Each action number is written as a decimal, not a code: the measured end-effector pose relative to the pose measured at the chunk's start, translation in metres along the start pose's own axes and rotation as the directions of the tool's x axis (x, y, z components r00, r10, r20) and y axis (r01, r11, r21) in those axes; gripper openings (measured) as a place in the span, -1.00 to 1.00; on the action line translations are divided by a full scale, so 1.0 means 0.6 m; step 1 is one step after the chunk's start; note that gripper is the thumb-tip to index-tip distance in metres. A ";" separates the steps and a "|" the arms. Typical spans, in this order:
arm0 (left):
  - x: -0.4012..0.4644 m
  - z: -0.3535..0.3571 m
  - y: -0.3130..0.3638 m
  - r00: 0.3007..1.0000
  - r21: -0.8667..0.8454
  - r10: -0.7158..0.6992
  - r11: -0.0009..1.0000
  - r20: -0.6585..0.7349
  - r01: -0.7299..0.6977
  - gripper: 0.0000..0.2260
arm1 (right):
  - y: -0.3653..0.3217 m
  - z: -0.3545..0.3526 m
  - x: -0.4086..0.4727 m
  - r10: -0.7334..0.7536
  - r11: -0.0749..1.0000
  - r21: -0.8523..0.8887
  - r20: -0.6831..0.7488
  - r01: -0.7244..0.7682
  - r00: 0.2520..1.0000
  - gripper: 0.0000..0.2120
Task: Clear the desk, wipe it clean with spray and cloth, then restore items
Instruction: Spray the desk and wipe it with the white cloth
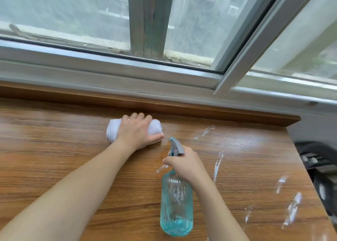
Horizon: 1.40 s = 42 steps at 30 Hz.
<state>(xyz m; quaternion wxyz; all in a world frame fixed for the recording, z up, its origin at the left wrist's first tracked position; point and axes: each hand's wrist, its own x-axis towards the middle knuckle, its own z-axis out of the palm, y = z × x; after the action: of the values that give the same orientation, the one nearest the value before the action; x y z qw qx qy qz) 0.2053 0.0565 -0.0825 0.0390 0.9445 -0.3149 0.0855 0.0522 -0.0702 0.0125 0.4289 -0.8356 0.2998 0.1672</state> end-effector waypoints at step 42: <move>-0.064 -0.005 0.072 0.997 -0.069 -0.067 0.996 -0.026 0.065 -0.31 | 0.017 -0.027 -0.022 0.006 0.997 -0.082 -0.036 -0.009 0.999 -0.81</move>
<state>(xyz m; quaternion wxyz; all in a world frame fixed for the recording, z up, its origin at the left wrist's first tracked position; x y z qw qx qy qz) 0.1487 0.0451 -0.0858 0.0782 0.9512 -0.2856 0.0867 0.0359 -0.0832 0.0228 0.3881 -0.8543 0.3035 0.1659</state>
